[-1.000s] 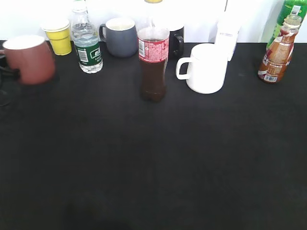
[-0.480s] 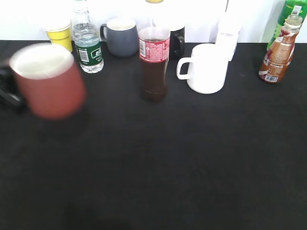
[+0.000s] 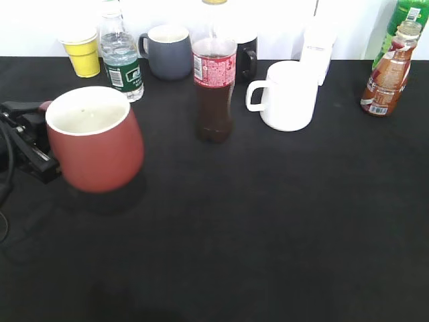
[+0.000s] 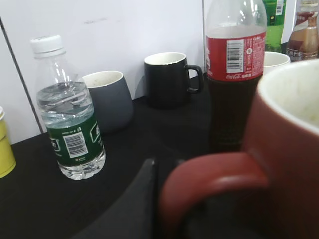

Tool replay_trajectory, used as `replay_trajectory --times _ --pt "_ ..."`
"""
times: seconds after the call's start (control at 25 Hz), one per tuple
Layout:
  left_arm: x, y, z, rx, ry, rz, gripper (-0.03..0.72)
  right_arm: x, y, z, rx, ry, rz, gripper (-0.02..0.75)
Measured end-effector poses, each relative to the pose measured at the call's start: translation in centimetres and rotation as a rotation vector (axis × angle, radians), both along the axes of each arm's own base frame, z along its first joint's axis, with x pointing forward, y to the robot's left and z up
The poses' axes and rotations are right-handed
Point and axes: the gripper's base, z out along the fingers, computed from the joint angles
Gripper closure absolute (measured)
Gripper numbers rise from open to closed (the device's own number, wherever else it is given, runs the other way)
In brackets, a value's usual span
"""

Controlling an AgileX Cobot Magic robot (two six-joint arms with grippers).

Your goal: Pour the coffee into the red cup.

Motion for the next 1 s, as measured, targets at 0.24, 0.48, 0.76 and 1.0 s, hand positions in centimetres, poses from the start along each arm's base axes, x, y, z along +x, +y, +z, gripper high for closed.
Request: replay_trajectory --times 0.24,0.48,0.76,1.0 --pt "0.0 0.0 0.0 -0.001 -0.001 0.0 0.631 8.9 0.6 0.5 0.007 -0.261 0.012 0.148" --pt "0.0 0.0 0.0 -0.001 -0.001 0.001 0.631 19.4 1.5 -4.6 0.005 -0.285 0.03 0.148" --pt "0.0 0.0 0.0 -0.001 -0.001 0.001 0.631 27.7 1.3 -13.0 -0.017 -0.192 -0.039 0.148" --pt "0.0 0.0 0.0 -0.002 -0.001 0.001 0.628 32.3 1.5 -14.2 -0.033 -0.22 -0.044 0.125"
